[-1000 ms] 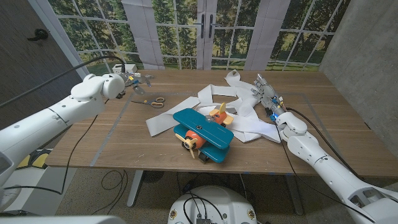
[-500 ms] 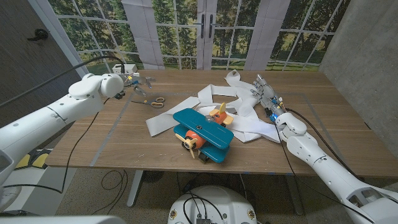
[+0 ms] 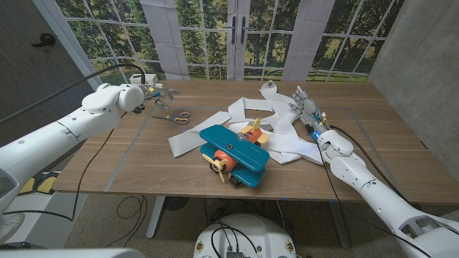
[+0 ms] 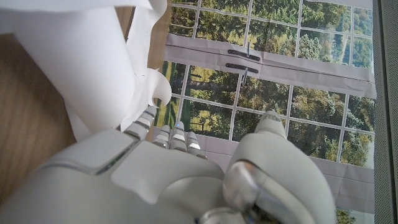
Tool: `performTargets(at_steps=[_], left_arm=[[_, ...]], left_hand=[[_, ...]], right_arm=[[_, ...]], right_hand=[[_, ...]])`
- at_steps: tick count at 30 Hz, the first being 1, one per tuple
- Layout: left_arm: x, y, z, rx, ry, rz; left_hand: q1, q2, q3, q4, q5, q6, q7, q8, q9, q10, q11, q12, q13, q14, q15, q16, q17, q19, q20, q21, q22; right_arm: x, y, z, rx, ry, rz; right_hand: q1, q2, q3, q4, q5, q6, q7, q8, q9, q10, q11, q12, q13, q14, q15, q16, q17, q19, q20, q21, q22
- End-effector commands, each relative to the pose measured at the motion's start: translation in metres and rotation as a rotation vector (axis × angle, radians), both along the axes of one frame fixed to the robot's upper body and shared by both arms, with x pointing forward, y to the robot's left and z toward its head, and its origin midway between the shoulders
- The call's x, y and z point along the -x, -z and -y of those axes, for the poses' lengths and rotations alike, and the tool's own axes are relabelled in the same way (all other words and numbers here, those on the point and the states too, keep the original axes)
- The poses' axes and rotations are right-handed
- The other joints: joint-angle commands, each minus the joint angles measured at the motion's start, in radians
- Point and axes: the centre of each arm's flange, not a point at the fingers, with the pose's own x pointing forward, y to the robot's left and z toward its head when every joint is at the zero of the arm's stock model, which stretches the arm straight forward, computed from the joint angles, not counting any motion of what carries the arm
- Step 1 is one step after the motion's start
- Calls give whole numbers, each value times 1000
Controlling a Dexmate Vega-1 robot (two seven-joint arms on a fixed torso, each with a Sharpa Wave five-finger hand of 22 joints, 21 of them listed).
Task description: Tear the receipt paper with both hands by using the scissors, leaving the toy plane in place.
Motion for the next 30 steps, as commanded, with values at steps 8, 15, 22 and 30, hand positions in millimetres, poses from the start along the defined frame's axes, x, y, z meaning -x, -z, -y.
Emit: performTargets(at_steps=[8,15,22,30], left_arm=[[-4,2,6,-78,-51,16],[-5,2,7,-92,-57,11],[-7,4,9,-124,-67,12],[-9,7,9,-132,-75,6]], left_hand=[[-73,-48,-104,6,-162,-8,-7,2,3,-13,-16,-5,-4,-12,-14,5,-3,-5,-10,5,2],[-65,-40,-106,-2,-184,-7,-8,3,3,-17,-15,-6,-5,-15,-13,4,-4,-5,-11,5,2],[-43,-23,-99,-15,-201,-9,-5,3,3,-18,-17,-6,-7,-16,-12,4,-5,-3,-12,6,2],[-22,-8,-93,-29,-216,-14,-6,2,3,-19,-16,-6,-9,-15,-15,5,-6,-2,-13,6,2]], right_arm=[[-2,1,-2,-11,-11,-6],[-3,1,-2,-14,-14,-6],[-3,2,-2,-27,-17,-13],[-3,3,-3,-26,-16,-11]], right_hand=[[-1,6,6,-5,-5,-2,-7,2,3,3,-2,3,2,-1,3,6,4,-2,8,2,4],[-1,7,7,-6,-6,-3,-7,2,3,3,-1,2,2,-1,2,6,4,-2,8,2,4],[-2,7,8,-6,-7,-1,-8,2,3,3,-1,2,2,-1,2,6,4,-2,8,2,4],[-2,7,8,-7,-7,-2,-8,2,3,4,1,3,2,-2,2,6,4,-2,8,2,4]])
